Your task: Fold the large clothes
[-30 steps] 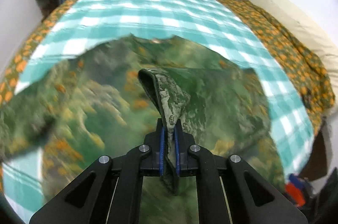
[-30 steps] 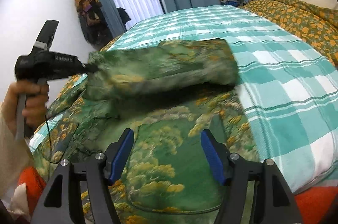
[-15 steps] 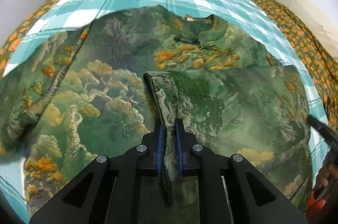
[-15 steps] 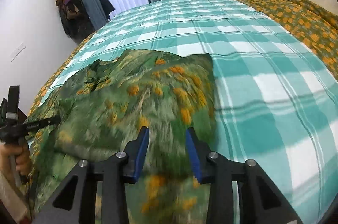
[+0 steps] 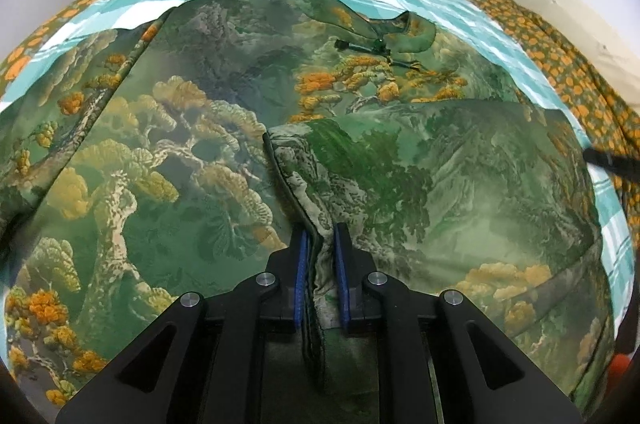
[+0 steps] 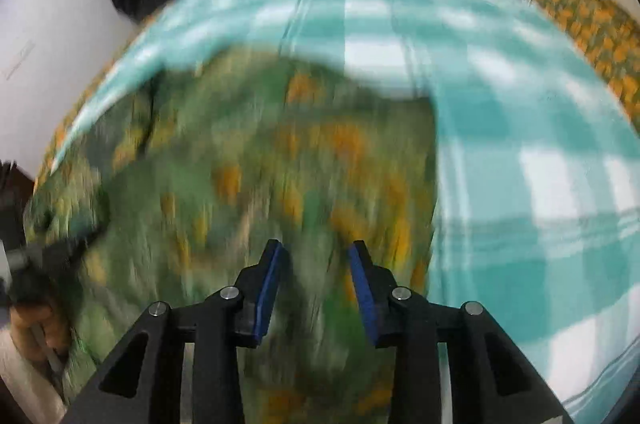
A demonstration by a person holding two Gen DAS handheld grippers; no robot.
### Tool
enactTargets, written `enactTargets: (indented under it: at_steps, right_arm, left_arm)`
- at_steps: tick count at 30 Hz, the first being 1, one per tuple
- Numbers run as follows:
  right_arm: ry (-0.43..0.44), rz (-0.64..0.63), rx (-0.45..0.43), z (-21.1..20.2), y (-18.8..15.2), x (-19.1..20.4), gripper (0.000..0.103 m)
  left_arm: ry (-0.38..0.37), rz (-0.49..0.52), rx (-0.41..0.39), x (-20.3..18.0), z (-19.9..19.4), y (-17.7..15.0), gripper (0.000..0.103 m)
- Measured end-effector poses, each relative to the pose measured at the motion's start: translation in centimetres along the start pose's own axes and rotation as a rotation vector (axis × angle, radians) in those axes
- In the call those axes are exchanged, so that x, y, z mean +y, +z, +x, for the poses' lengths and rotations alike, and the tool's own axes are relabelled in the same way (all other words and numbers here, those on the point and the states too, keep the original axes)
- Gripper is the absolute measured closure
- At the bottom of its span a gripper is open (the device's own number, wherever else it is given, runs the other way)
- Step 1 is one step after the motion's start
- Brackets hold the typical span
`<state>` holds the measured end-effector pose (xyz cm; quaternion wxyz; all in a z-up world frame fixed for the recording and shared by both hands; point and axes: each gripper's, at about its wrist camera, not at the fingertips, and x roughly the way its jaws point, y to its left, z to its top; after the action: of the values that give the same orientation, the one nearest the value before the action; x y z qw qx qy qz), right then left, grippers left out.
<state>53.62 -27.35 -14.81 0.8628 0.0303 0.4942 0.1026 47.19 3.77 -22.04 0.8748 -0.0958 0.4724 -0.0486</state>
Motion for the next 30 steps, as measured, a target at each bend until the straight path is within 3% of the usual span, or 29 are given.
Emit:
enactTargets:
  at_steps: [2, 5, 9, 17, 21, 27, 30]
  right_arm:
    - [0.019, 0.031, -0.016, 0.9, 1.8, -0.2, 0.069]
    - [-0.031, 0.064, -0.024, 4.4, 3.4, -0.3, 0.069]
    - [-0.086, 0.074, 0.046, 9.3, 1.5, 0.2, 0.069]
    - [-0.083, 0.070, 0.067, 7.6, 0.9, 0.3, 0.069]
    - [-0.068, 0.056, 0.044, 4.6, -2.7, 0.7, 0.068]
    - [-0.157, -0.061, -0.010, 1.6, -7.5, 3.5, 0.067]
    - [-0.177, -0.057, 0.008, 0.9, -8.1, 4.1, 0.067]
  left_arm:
    - [-0.002, -0.003, -0.005, 0.1, 0.0, -0.2, 0.090]
    - [0.003, 0.002, -0.013, 0.1, 0.0, -0.4, 0.090]
    - [0.007, 0.004, -0.021, 0.1, 0.1, -0.7, 0.089]
    - [0.001, 0.002, -0.022, 0.3, 0.1, -0.8, 0.089]
    - [0.026, 0.025, -0.025, -0.2, 0.1, -0.8, 0.089]
    - [0.078, 0.070, -0.013, -1.0, -0.1, -0.5, 0.089]
    - [0.095, 0.077, -0.012, -1.0, -1.1, -0.9, 0.080]
